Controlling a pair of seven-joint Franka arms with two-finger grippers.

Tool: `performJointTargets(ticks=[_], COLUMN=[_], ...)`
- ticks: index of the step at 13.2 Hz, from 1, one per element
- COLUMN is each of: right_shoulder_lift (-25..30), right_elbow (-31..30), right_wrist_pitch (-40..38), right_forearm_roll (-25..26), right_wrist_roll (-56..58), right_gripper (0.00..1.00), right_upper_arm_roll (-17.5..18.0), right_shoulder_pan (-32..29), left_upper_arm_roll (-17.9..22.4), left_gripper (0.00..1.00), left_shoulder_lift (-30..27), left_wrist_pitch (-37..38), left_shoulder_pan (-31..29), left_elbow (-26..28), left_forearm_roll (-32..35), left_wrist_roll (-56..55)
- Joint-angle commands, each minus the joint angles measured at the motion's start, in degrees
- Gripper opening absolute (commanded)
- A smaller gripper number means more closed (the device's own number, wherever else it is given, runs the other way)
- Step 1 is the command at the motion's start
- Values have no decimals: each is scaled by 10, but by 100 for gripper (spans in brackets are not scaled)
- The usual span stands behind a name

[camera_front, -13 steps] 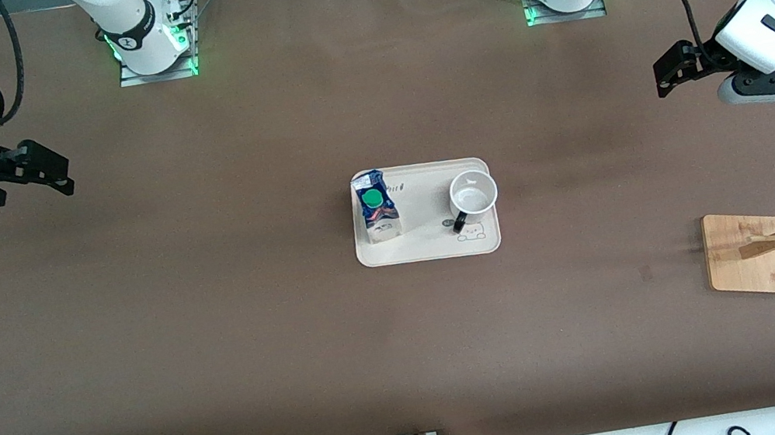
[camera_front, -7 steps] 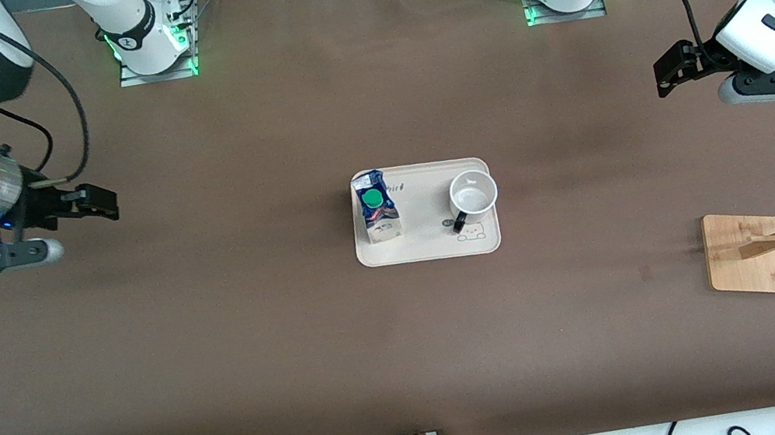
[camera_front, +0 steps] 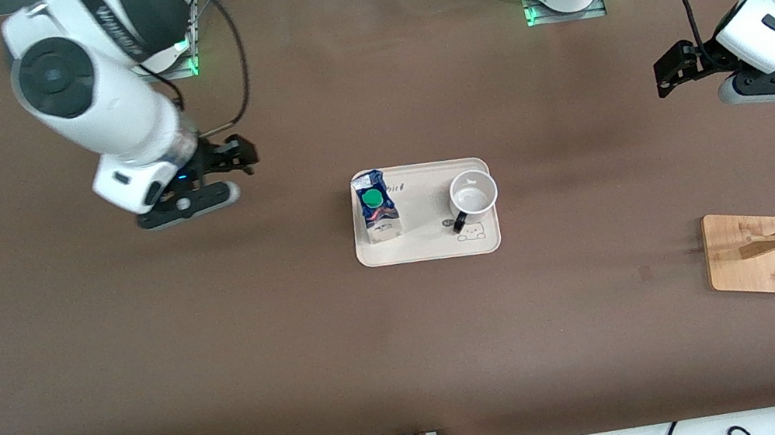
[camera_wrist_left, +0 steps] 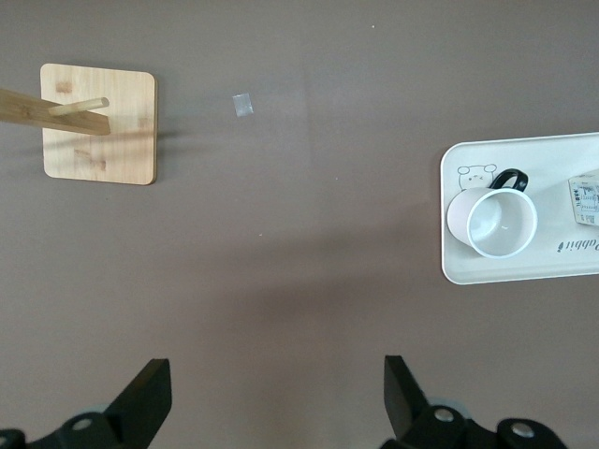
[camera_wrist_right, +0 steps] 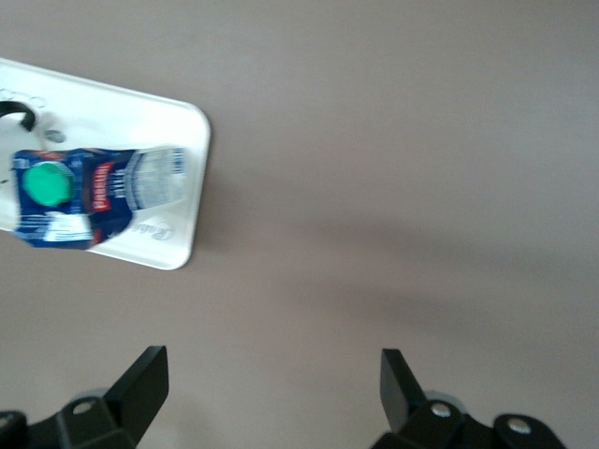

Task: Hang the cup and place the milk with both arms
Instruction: 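Reach the right gripper over the blue milk carton on the tray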

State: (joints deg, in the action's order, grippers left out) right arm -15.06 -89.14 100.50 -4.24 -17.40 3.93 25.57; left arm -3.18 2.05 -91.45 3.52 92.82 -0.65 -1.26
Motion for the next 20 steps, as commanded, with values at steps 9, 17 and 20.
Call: performJointTargets(ticks=[9,17,20], right_shoulder_lift=[-190,-222,-231], right_elbow=[156,151,151], right_wrist_pitch=[94,130,139], right_forearm_roll=[9,50,50], right_wrist_roll=[-149,-156,-156], right_gripper=[100,100,100], right_upper_arm_roll=[-9,-9,-9], right_shoulder_pan=[142,155,155], left_upper_arm_roll=[0,0,0], left_gripper=[100,100,100], left_shoulder_lift=[8,8,8], left_wrist_pitch=[14,14,15], left_shoulder_pan=[-2,-4,-4], left_elbow=[-19,-18,-18], left_forearm_roll=[-4,-4,-4], left_wrist_roll=[0,0,-1])
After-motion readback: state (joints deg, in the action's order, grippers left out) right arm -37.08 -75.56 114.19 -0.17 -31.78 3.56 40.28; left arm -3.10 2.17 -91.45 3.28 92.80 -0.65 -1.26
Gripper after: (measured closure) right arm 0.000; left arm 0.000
